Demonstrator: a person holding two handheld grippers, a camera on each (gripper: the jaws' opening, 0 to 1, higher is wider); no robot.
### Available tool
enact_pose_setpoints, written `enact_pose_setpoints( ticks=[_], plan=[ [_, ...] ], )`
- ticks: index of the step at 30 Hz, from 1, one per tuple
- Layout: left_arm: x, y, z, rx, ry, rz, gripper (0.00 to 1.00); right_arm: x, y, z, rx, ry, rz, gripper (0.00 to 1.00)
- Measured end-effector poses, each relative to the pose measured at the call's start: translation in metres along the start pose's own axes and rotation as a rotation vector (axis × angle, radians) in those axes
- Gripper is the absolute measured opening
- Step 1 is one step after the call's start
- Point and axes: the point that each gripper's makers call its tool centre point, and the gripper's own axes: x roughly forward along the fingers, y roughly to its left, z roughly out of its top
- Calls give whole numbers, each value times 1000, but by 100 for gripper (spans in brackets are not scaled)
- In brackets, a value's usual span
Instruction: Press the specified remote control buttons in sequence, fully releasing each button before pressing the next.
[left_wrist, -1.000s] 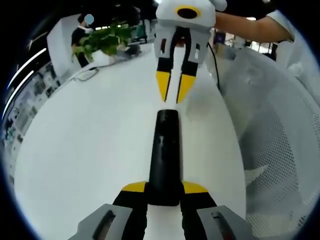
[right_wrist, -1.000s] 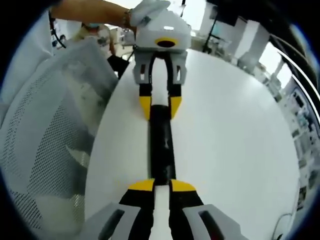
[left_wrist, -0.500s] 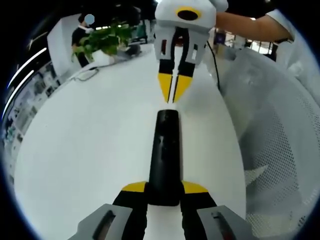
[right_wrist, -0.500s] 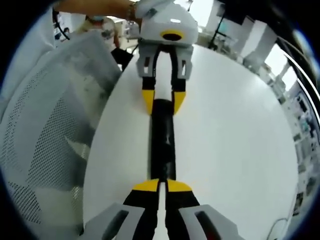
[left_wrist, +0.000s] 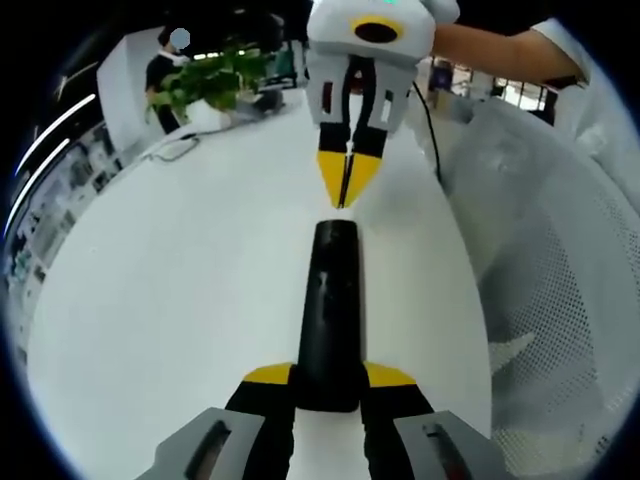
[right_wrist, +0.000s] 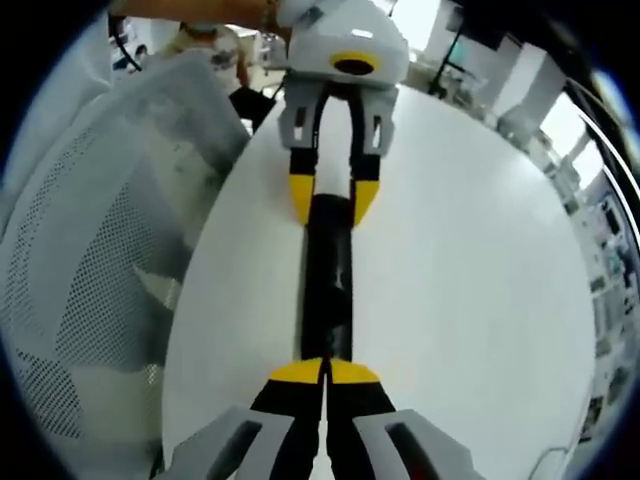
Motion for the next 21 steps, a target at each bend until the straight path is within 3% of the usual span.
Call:
enact_pose_setpoints(
  ticks=[8, 21],
  plan=[
    [0, 1, 0, -1, 7, 0, 24, 1, -4, -1, -20, 28, 5, 0],
    [0, 2, -1, 0, 4, -2, 24, 4, -3, 2, -14, 15, 17, 0]
  ],
)
